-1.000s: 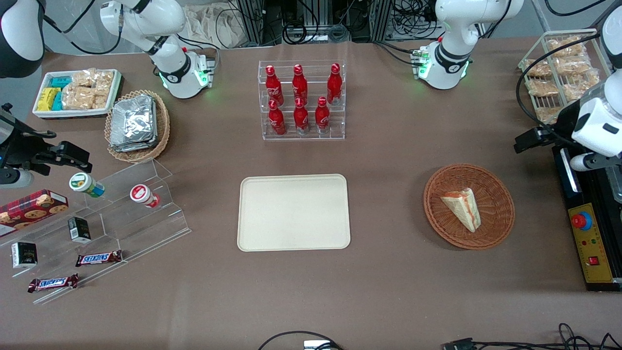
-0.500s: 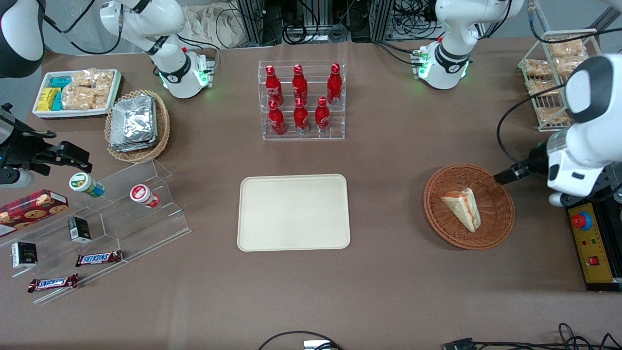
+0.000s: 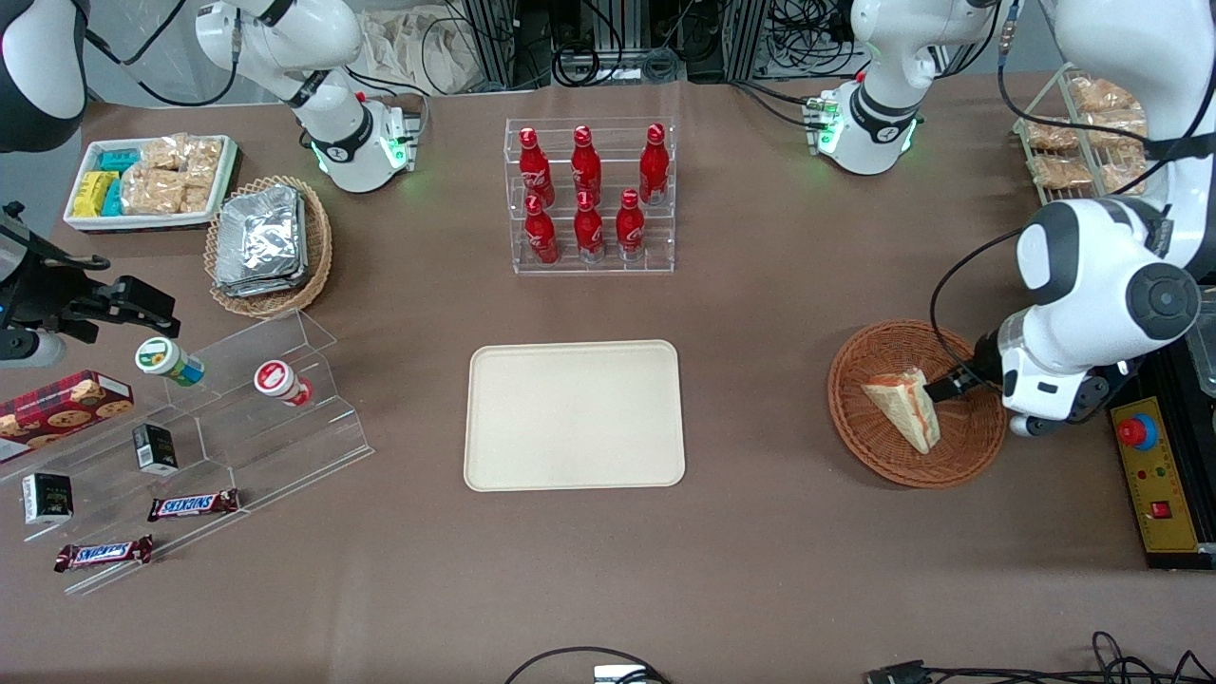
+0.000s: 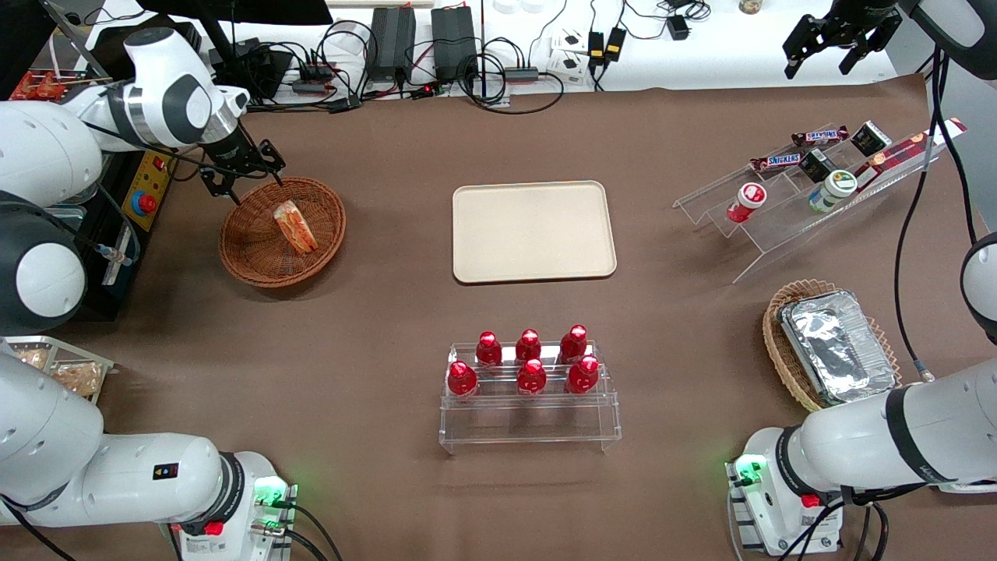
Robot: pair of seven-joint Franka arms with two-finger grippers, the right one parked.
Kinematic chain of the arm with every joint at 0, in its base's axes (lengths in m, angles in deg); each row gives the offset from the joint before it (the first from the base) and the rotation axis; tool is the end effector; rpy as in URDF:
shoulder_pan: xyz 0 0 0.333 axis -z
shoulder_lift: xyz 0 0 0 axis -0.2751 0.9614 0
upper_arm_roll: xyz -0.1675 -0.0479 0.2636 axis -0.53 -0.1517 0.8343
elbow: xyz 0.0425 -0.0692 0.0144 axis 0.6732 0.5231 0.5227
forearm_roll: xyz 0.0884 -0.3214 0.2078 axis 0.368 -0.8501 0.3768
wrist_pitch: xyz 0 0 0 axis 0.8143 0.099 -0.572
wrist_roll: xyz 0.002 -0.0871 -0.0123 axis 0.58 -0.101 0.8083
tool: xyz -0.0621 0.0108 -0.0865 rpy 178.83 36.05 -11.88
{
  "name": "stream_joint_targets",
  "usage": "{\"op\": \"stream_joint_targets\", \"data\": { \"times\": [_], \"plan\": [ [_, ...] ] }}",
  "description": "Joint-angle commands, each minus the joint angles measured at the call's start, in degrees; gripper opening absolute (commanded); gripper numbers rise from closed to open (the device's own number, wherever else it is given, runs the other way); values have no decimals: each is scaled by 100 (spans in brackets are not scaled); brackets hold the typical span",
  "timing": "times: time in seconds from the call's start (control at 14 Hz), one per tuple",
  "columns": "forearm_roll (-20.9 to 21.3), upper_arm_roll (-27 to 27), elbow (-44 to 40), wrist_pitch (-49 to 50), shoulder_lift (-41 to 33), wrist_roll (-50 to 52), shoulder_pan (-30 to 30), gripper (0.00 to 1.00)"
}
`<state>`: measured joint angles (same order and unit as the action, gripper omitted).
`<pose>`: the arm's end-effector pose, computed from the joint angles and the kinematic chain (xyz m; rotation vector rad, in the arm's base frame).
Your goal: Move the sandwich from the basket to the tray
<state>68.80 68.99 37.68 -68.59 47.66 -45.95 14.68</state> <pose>0.5884 -0.0144 0.3352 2.9988 0.7936 -0.1842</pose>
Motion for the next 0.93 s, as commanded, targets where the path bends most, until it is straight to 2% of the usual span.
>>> {"op": "stream_joint_targets", "data": {
  "times": [0.0, 0.64, 0.71, 0.79, 0.86],
  "plan": [
    [-203, 37, 7, -371, 301, 99, 76, 100],
    [-212, 11, 139, -1075, 1048, 196, 111, 100],
    [-212, 11, 174, -1197, 1084, 196, 111, 79],
    [-212, -6, 200, -1320, 1067, 196, 120, 37],
    [-212, -50, 209, -1321, 1040, 196, 120, 12]
  ]
}}
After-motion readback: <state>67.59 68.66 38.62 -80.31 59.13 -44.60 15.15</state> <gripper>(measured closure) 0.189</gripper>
